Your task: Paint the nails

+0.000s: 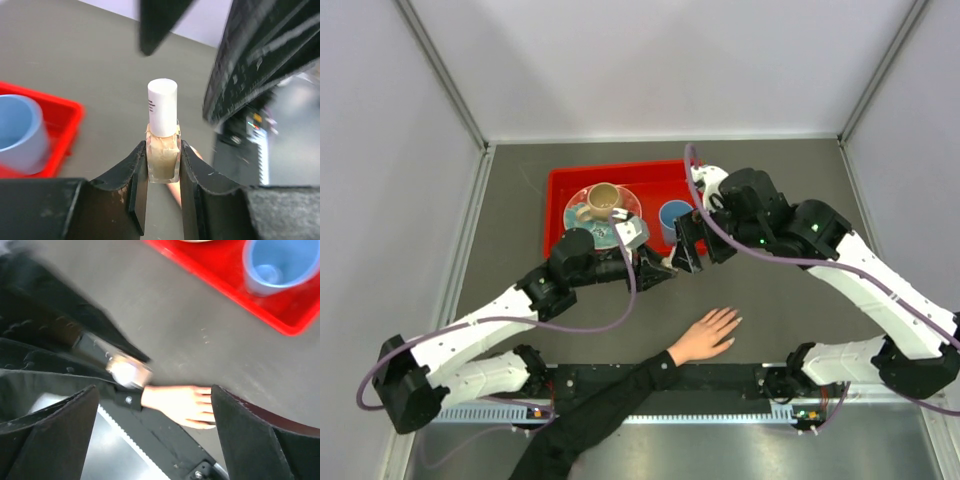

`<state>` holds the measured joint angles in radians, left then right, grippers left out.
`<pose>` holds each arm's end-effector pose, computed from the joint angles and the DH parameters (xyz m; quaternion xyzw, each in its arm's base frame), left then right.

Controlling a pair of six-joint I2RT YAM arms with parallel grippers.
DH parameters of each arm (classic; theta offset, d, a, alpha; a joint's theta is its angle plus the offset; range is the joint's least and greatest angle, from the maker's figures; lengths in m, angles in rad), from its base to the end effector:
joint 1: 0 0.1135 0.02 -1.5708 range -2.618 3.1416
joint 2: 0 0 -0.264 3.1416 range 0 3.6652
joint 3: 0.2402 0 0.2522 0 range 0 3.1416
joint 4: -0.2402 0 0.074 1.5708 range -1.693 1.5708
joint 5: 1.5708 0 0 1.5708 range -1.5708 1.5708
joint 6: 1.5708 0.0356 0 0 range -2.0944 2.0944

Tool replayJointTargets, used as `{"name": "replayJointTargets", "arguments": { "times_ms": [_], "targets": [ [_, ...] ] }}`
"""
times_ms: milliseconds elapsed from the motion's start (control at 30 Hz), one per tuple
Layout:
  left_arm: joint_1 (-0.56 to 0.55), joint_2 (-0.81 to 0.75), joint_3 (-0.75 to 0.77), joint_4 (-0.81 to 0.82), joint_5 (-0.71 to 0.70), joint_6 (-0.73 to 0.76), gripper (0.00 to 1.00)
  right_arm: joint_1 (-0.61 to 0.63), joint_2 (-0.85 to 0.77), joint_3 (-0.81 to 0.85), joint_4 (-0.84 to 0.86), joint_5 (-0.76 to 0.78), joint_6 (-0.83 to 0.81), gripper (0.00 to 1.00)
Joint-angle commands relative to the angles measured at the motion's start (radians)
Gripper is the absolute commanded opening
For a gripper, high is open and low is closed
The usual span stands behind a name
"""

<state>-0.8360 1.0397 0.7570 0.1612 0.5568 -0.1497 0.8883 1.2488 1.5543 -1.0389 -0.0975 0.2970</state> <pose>0.1481 -0.1920 0.3178 0.4138 0.6166 -0.4828 0.4641 0.1445 0.1832 0.4216 -0.2848 0.8672 0.2638 0.3120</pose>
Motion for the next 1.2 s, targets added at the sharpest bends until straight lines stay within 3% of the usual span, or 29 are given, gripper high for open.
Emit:
{"name": "replayJointTargets", "arguments": {
  "times_ms": [0,33,133,167,333,433,567,700,967,1167],
  "targets": [
    [-0.032,-0.081,-0.064,0.159,-0.328,0.004,0.00,0.008,-0.042,0.062,0.020,0.199,0.210,0.93],
    [-0.040,-0.078,-0.068,0.167,-0.374,0.025,0.00,0.009,-0.034,0.073,0.019,0.203,0.244,0.92],
    [-0.057,-0.064,-0.087,0.222,-0.530,0.042,0.00,0.014,-0.005,0.104,0.036,0.242,0.350,0.74],
    [-0.058,-0.060,-0.100,0.250,-0.544,0.044,0.00,0.018,0.001,0.113,0.045,0.246,0.378,0.64],
    [-0.063,-0.038,-0.104,0.311,-0.623,0.039,0.00,0.073,0.069,0.168,0.062,0.332,0.398,0.61],
    [-0.064,-0.027,-0.094,0.308,-0.594,0.038,0.00,0.098,0.124,0.197,0.062,0.349,0.389,0.61],
    [-0.064,-0.036,-0.097,0.299,-0.564,0.022,0.00,0.113,0.161,0.194,0.106,0.343,0.378,0.44],
    [-0.064,-0.055,-0.100,0.265,-0.533,0.003,0.00,0.129,0.182,0.191,0.125,0.357,0.349,0.42],
    [-0.064,-0.058,-0.073,0.184,-0.489,-0.019,0.00,0.129,0.210,0.194,0.116,0.375,0.288,0.29],
    [-0.064,-0.075,-0.077,0.167,-0.494,-0.017,0.00,0.129,0.218,0.191,0.105,0.371,0.257,0.29]
  ]
}}
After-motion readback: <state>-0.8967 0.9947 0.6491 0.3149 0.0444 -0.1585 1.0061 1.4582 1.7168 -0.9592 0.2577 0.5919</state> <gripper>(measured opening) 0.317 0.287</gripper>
